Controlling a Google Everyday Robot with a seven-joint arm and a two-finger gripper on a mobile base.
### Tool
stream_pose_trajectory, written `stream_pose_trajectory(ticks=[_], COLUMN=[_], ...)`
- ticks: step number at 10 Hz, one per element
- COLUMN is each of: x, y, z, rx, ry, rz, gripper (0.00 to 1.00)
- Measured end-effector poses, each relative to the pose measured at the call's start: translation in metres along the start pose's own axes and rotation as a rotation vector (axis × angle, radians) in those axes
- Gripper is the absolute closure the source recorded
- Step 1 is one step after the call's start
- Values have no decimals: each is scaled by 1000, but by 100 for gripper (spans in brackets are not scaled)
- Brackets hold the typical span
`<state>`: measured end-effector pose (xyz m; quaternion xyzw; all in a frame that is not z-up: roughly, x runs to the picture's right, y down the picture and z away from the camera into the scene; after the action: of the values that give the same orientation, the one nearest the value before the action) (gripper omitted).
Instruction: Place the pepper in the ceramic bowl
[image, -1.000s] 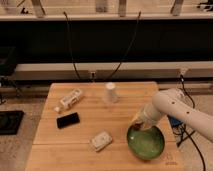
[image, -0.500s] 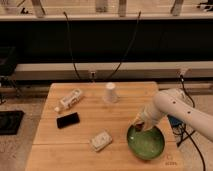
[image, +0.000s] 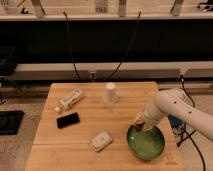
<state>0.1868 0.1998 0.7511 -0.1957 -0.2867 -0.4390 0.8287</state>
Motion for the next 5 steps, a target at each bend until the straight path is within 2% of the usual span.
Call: stream_pose_trajectory(ticks=[1,2,5], x=[0,0,0], y=[0,1,2], z=[0,-1,-2], rx=[1,2,5], ry=[-1,-2,-3], rz=[2,4,9], gripper=[42,34,30])
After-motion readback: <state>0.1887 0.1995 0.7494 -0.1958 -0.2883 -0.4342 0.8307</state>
